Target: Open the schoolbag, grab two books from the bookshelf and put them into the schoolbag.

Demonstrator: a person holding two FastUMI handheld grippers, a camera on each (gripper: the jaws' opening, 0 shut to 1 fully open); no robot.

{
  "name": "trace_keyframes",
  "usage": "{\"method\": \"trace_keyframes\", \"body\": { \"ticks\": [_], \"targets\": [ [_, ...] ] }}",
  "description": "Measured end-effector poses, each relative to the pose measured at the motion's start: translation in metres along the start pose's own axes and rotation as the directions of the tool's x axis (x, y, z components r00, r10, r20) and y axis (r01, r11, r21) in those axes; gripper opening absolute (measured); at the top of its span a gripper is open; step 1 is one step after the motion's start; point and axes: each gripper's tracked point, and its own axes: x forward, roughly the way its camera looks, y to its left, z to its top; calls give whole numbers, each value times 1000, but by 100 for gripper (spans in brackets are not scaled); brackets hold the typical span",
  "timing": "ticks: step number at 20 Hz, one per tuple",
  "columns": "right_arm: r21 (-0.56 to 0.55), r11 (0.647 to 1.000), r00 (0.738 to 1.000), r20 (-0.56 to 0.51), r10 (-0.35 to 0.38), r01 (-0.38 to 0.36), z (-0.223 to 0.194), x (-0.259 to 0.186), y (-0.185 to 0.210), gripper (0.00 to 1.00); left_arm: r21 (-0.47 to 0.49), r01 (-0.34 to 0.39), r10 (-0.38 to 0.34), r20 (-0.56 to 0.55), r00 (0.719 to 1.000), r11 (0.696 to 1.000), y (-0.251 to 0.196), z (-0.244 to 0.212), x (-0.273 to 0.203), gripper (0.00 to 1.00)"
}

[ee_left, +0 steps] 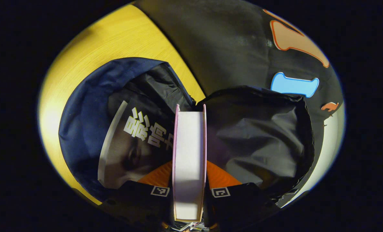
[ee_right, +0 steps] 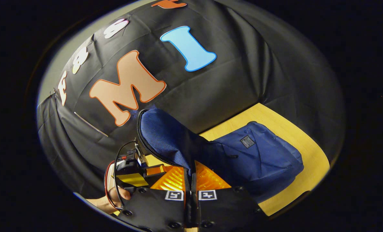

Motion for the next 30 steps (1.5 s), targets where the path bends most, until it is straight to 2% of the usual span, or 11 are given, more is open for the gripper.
{"method": "trace_keyframes", "body": {
  "ticks": [3, 5, 6, 7, 9, 11, 15, 17, 24, 27, 30],
  "targets": [
    [-18, 1000, 1000, -9, -12, 12, -6, 4, 1, 3, 106, -146, 147, -3, 989, 984, 22, -2, 0, 36],
    [-20, 1000, 1000, -20, -17, 17, -13, 5, 3, 2, 212, -258, 261, 10, 965, 943, 40, -2, -13, 61],
    [-22, 1000, 1000, -24, -20, 19, -16, 6, 2, 2, 261, -290, 293, 29, 956, 921, 42, -2, -18, 80],
    [-28, 999, 999, -27, -21, 21, -19, 7, 4, 4, 312, -316, 315, 57, 947, 896, 41, 1, -22, 84],
    [-43, 999, 999, -32, -27, 25, -26, 10, 5, 3, 419, -398, 372, 147, 917, 816, 42, 15, -38, 100],
    [-64, 998, 999, -40, -33, 30, -33, 12, 7, 2, 510, -475, 400, 257, 880, 717, 33, 34, -60, 96],
    [-106, 993, 997, -50, -52, 47, -48, 17, 13, 2, 632, -606, 341, 502, 795, 484, -4, 79, -112, 98],
    [-121, 991, 996, -50, -67, 61, -54, 19, 14, 2, 632, -659, 306, 585, 751, 408, -19, 89, -138, 97],
    [-201, 971, 990, -33, -137, 127, -67, 14, 17, 5, 566, -754, 124, 766, 630, 334, -59, 105, -243, 96],
    [-221, 965, 987, -42, -157, 144, -74, 5, 20, 13, 540, -774, 70, 804, 591, 332, -69, 94, -283, 96],
    [-230, 958, 982, -40, -184, 170, -80, -3, 22, 33, 532, -781, 31, 820, 572, 326, -64, 78, -306, 95]
  ]
}}
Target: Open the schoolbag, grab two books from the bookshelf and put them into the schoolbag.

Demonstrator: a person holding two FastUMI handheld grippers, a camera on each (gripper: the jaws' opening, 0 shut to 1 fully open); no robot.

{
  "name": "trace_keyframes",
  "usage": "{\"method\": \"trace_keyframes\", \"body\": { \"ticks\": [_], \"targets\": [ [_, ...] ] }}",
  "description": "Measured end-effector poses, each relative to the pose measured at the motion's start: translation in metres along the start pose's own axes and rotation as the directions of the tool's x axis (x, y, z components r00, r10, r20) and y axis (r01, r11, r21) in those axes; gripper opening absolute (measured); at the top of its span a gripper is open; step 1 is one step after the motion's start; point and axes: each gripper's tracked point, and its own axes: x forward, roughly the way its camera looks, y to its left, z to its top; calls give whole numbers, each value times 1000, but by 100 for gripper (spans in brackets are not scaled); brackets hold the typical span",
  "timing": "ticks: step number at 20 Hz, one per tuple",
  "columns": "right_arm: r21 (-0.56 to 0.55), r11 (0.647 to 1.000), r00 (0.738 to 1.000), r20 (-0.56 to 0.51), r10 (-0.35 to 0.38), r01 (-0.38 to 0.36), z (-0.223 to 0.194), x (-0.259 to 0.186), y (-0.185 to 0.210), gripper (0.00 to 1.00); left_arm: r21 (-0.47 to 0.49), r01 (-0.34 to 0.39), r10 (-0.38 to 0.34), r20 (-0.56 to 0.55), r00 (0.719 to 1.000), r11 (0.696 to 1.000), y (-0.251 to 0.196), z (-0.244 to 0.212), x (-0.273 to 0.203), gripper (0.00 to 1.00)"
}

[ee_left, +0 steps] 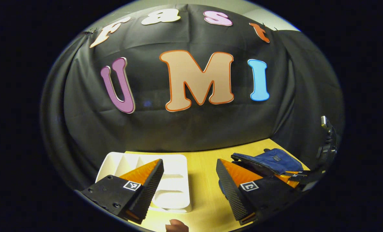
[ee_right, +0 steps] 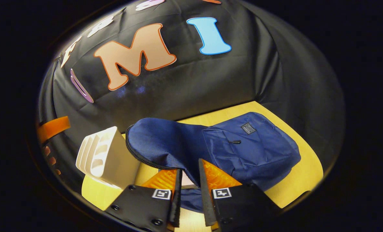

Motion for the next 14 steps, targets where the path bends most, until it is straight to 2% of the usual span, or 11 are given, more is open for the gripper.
{"method": "trace_keyframes", "body": {
  "ticks": [1, 3, 7, 11, 14],
  "targets": [
    [-1, 1000, 1000, -1, 4, -4, -2, -5, 5, 36, 8, -8, 8, 0, 1000, 1000, 4, -4, -7, 95],
    [-18, 1000, 1000, 4, 17, -17, -6, -16, 14, 55, 10, -8, 8, -8, 1000, 1000, 10, -12, -19, 95],
    [-83, 996, 999, 29, 38, -35, -9, -45, 34, 84, -9, -2, 2, -14, 1000, 1000, 17, -24, -38, 95],
    [-140, 989, 994, 87, 62, -50, 2, -73, 58, 83, -2, -4, 4, -4, 1000, 1000, 22, -29, -58, 96],
    [-166, 985, 988, 139, 73, -49, 14, -91, 71, 89, 6, -15, 14, 11, 1000, 1000, 28, -31, -69, 96]
  ]
}}
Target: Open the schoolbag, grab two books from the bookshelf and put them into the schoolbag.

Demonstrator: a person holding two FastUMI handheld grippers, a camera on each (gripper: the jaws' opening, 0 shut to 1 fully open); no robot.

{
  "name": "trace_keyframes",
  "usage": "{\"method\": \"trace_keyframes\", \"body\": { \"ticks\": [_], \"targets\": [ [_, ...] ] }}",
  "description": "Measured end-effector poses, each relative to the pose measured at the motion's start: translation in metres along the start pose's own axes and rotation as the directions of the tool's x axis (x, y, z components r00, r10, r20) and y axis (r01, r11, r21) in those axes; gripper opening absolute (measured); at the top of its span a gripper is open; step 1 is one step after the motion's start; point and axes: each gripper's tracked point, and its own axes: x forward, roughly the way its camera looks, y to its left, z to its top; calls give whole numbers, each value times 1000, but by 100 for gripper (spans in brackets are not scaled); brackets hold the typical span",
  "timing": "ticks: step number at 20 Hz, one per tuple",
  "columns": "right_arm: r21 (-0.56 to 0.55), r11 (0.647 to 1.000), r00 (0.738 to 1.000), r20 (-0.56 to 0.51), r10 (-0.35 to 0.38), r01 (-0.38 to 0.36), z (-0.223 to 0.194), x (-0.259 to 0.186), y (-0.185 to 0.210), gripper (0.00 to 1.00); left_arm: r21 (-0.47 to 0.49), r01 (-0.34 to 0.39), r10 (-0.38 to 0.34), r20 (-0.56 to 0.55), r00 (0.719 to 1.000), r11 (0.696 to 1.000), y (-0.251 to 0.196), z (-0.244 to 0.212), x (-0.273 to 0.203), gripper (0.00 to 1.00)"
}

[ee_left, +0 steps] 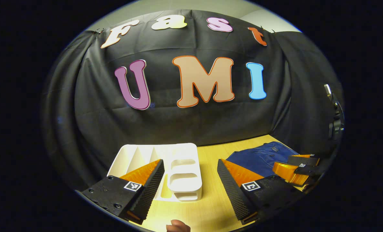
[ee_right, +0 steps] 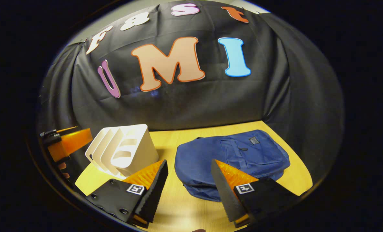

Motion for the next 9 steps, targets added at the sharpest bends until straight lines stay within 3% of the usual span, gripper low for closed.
{"method": "trace_keyframes", "body": {
  "ticks": [1, 3, 9],
  "targets": [
    [-10, 1000, 1000, 23, -3, 3, 8, -4, 3, 86, 1, 0, 0, 5, 1000, 1000, 1, 0, -2, 96],
    [-23, 1000, 998, 69, -2, 4, 24, -13, 7, 93, 11, -4, 4, 12, 1000, 1000, 2, 0, -8, 97],
    [-30, 1000, 987, 161, 8, -3, 55, -32, 19, 95, 18, -21, 20, 62, 998, 1000, 3, 11, -18, 97]
  ]
}}
